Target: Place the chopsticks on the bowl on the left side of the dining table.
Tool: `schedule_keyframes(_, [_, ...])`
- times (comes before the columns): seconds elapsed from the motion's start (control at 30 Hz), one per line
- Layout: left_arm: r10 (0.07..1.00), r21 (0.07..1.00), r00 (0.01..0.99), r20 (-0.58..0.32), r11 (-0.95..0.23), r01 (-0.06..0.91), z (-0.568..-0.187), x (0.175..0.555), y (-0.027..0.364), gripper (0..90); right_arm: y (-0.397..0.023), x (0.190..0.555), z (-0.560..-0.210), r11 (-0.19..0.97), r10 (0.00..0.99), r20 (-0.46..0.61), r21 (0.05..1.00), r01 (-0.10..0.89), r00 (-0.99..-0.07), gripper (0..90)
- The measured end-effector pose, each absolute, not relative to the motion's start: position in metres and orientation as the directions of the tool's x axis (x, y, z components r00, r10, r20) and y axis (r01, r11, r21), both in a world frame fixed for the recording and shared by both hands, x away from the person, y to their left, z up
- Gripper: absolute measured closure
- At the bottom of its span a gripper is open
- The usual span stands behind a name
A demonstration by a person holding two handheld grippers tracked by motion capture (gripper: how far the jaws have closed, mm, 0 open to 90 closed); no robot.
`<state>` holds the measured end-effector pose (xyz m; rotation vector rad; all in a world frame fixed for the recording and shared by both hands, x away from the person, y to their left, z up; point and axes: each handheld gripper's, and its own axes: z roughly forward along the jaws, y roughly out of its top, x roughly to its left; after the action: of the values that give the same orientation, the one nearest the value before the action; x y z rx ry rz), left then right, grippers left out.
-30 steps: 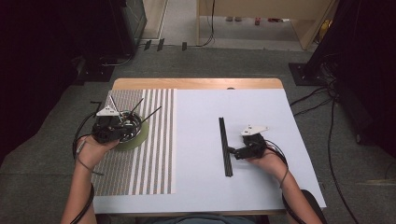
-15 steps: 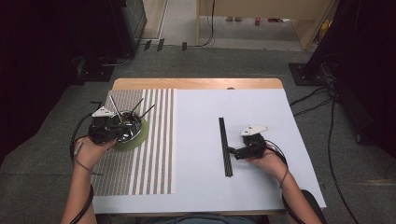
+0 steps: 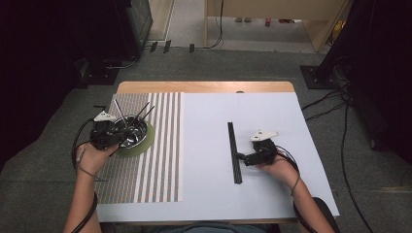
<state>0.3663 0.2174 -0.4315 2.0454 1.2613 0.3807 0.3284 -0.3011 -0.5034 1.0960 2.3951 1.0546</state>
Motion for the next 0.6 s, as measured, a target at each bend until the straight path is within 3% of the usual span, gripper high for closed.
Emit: schedule_keyframes(0.6, [0.882, 0.698, 0.463, -0.088, -0.277, 0.661, -0.4308, 0.3686, 0.2185, 84.0, -0.3011, 0.3283, -0.5033, 0.439, 0.749, 0.027, 0.728, 0.526, -0.662, 11.8])
